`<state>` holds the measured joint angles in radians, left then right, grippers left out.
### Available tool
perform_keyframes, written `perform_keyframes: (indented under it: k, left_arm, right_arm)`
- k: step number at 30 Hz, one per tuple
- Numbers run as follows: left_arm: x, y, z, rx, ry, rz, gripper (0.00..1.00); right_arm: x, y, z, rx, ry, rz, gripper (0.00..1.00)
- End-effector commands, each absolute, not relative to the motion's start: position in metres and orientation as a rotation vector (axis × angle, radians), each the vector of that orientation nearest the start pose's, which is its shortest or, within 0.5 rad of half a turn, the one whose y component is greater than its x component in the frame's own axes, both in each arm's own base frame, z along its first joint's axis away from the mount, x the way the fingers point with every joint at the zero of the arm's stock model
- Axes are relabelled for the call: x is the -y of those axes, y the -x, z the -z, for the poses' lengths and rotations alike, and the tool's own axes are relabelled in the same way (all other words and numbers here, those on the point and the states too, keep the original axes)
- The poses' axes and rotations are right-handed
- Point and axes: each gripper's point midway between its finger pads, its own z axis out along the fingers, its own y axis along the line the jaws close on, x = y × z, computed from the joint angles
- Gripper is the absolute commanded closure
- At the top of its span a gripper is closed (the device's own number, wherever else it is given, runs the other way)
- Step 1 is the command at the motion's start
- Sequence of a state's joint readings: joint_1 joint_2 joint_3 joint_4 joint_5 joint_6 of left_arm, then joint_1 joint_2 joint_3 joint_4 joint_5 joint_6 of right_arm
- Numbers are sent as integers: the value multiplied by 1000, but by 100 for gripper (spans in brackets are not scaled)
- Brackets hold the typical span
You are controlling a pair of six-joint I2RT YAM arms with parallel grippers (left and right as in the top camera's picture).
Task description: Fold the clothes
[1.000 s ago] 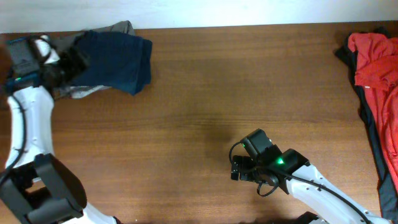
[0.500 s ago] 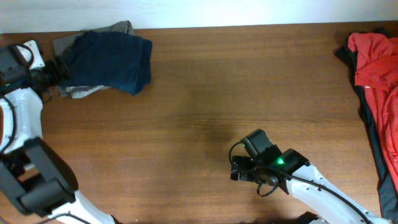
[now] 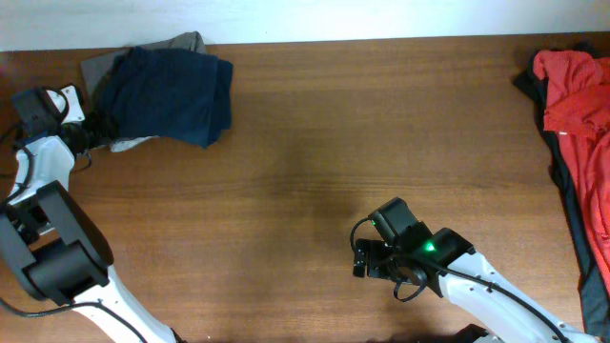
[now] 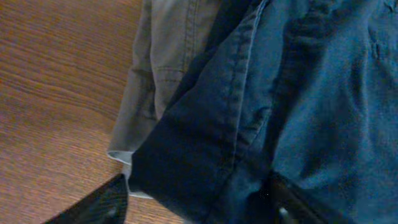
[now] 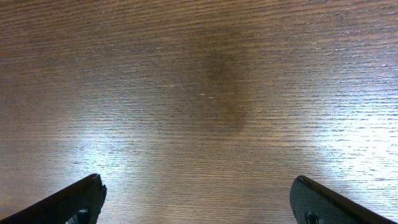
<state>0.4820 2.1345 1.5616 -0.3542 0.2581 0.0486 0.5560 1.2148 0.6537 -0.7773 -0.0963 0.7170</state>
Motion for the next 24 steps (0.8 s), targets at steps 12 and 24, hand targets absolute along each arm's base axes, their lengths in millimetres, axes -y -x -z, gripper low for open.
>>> perform_keyframes:
  k: [12, 24]
  left_arm:
    - [-237, -471, -40, -2548, 526, -61, 29]
    - [-200, -484, -225, -2212, 376, -32, 28]
  right_arm:
    - [-131, -177, -41, -3002, -215, -325, 1]
    - [-132, -178, -41, -2997, -215, -328, 1]
